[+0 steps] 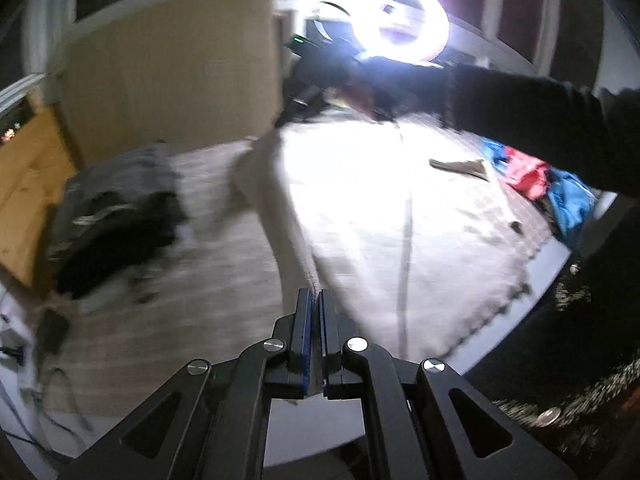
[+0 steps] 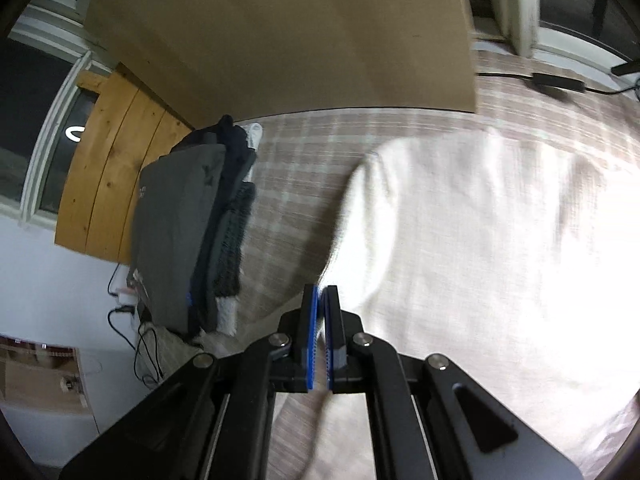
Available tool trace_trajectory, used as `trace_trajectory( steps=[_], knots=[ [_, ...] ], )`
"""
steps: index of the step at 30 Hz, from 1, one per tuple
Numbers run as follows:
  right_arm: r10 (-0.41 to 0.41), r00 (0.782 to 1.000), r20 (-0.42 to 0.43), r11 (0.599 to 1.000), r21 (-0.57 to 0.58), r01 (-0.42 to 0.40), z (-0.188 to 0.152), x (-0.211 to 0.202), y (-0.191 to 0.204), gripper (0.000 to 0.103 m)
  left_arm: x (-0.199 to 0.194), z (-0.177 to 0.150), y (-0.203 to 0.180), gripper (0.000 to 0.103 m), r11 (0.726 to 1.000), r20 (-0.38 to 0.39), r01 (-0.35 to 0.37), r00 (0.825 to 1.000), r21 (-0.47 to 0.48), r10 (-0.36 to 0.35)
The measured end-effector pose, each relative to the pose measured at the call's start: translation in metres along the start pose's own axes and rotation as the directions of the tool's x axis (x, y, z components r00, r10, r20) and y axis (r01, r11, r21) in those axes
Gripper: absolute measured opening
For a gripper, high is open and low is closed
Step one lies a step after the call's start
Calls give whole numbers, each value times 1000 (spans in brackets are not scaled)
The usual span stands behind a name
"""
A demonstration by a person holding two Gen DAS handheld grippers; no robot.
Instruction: Fold clothes
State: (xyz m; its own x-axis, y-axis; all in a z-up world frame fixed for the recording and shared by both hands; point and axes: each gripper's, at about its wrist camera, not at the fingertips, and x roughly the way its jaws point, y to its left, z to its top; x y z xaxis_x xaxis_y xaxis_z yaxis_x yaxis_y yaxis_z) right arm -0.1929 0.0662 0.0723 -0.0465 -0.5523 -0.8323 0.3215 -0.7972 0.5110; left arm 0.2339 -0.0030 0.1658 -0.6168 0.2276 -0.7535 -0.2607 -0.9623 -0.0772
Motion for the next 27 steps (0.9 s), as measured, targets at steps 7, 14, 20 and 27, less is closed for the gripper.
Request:
trace_trajectory(
  steps=[7, 14, 20, 27],
  knots=[
    [-166, 981, -97, 981, -118, 154, -31, 7, -65, 7, 67, -30, -99, 8, 1000, -217, -2, 976, -3, 1],
    [-109, 993, -51, 912, -403, 80, -60, -37, -6, 30, 64, -52, -87, 10, 952, -198, -121, 978, -282, 65],
    [-268, 962, -45, 766, -616, 184, -73, -2, 36, 35, 96, -53, -83, 19, 930, -184, -93, 982, -356, 27],
    [-429, 902, -50, 645, -716, 267, -66, 46, 45, 35, 127, -58, -88, 20, 932, -238, -111, 971, -345, 28]
  ],
)
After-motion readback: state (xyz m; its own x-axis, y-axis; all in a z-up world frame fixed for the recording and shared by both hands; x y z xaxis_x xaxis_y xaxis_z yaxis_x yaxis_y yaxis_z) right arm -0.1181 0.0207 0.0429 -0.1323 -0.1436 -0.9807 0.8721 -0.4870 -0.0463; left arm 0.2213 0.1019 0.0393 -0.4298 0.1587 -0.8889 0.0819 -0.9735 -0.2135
